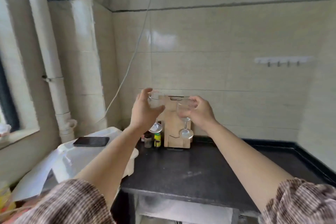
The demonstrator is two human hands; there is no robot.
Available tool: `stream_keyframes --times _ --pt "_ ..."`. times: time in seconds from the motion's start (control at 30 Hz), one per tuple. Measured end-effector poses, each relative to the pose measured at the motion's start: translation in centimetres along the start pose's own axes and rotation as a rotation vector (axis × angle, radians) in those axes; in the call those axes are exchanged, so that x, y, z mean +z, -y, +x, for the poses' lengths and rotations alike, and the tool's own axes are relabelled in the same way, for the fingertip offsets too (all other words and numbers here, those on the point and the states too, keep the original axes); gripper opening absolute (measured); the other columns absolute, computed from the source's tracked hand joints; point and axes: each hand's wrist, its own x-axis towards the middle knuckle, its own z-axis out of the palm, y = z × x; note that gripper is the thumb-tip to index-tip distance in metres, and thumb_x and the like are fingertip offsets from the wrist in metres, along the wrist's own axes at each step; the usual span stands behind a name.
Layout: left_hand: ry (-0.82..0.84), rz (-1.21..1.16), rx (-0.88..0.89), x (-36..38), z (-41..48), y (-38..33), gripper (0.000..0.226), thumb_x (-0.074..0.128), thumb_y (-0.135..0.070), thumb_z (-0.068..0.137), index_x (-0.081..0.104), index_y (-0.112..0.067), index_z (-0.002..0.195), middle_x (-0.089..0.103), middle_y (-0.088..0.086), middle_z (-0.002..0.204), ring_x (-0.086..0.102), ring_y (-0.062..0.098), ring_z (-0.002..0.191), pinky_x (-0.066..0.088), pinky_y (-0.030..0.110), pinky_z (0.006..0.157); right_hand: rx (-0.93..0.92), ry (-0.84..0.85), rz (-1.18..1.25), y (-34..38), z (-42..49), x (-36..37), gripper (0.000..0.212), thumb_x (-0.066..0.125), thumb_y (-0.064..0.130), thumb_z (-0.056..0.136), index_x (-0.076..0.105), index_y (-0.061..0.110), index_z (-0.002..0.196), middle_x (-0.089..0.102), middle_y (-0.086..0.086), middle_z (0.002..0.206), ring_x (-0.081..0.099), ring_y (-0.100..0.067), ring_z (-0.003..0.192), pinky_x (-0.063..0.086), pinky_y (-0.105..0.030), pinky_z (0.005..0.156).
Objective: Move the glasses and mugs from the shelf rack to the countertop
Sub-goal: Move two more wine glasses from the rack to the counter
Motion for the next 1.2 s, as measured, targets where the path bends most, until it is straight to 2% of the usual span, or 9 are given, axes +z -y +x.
stream_keyframes --times 0.07,0.2,0.3,0.4,0.5,0.73,0.93,1.1,1.2 --pt "0.062 -0.045 0.026 4.8 1.7 0.2 0.068 0.077 -0.025 0.072 0.044 -0.022 0.131 0.055 0.0 0.124 0.055 0.019 0.105 0.042 0.028 0.084 0.031 -0.048 -0.024 -2.7 2.2 -2.5 0.075 0.086 0.015 0.06 0.053 0.013 0.127 0.056 0.0 0.112 0.054 -0.015 0.101 0.04 -0.019 0.067" --pt "0.195 -0.136 0.053 14.4 4.7 1.3 0.068 0.076 -0.022 0.072 0.043 -0.024 0.132 0.052 -0.002 0.122 0.055 0.022 0.109 0.048 0.036 0.089 0.129 -0.124 -0.072 -8.9 7.2 -6.7 0.07 0.086 0.013 0.058 0.056 0.014 0.121 0.059 -0.003 0.11 0.058 -0.016 0.097 0.045 -0.021 0.069" --pt "0.281 -0.191 0.027 21.3 7.3 2.1 0.067 0.077 -0.021 0.07 0.045 -0.024 0.13 0.052 -0.005 0.118 0.056 0.02 0.107 0.044 0.029 0.08 0.203 -0.154 -0.101 -12.9 11.0 -9.6 0.07 0.085 0.011 0.057 0.057 0.015 0.121 0.06 -0.004 0.112 0.059 -0.016 0.094 0.042 -0.019 0.061" --pt "0.374 -0.212 -0.023 28.0 9.7 2.6 0.072 0.076 -0.021 0.069 0.044 -0.022 0.133 0.053 0.001 0.125 0.056 0.019 0.109 0.049 0.033 0.086 0.248 -0.201 -0.128 -16.6 14.3 -12.5 0.071 0.086 0.015 0.055 0.057 0.016 0.12 0.06 -0.002 0.11 0.059 -0.017 0.097 0.043 -0.023 0.068" --pt "0.483 -0.174 -0.03 34.0 11.0 2.7 0.078 0.076 -0.022 0.07 0.039 -0.019 0.139 0.049 0.002 0.13 0.052 0.013 0.106 0.041 0.018 0.077 0.303 -0.229 -0.161 -20.0 16.6 -15.2 0.072 0.088 0.015 0.055 0.056 0.016 0.119 0.06 -0.002 0.109 0.059 -0.017 0.099 0.044 -0.026 0.075" --pt "0.657 -0.122 -0.022 46.1 11.9 3.1 0.074 0.074 -0.017 0.069 0.045 -0.009 0.136 0.044 0.005 0.129 0.05 0.014 0.108 0.034 0.016 0.083 0.395 -0.269 -0.204 -28.6 20.9 -20.6 0.069 0.088 0.013 0.055 0.055 0.018 0.116 0.059 -0.002 0.11 0.059 -0.018 0.097 0.043 -0.026 0.073" --pt "0.713 -0.096 -0.08 56.6 12.4 4.8 0.067 0.075 -0.02 0.069 0.048 -0.014 0.131 0.048 0.007 0.123 0.049 0.014 0.09 0.038 0.021 0.078 0.454 -0.21 -0.245 -37.7 25.8 -24.6 0.068 0.087 0.012 0.055 0.055 0.016 0.115 0.058 -0.001 0.107 0.058 -0.018 0.097 0.047 -0.028 0.078" --pt "0.761 -0.034 -0.164 66.3 13.0 6.9 0.07 0.077 -0.03 0.066 0.049 -0.02 0.129 0.055 0.003 0.121 0.056 0.017 0.099 0.04 0.024 0.078 0.519 -0.095 -0.256 -46.8 30.6 -27.2 0.063 0.087 0.012 0.053 0.052 0.02 0.105 0.057 0.002 0.105 0.055 -0.013 0.092 0.038 -0.015 0.06" --pt "0.811 0.099 -0.127 71.9 12.8 8.7 0.07 0.074 -0.031 0.067 0.048 -0.024 0.131 0.057 -0.001 0.122 0.05 0.017 0.111 0.04 0.025 0.075 0.562 -0.026 -0.267 -52.2 32.9 -28.5 0.064 0.087 0.014 0.053 0.049 0.022 0.104 0.057 0.003 0.105 0.055 -0.012 0.09 0.037 -0.015 0.059"
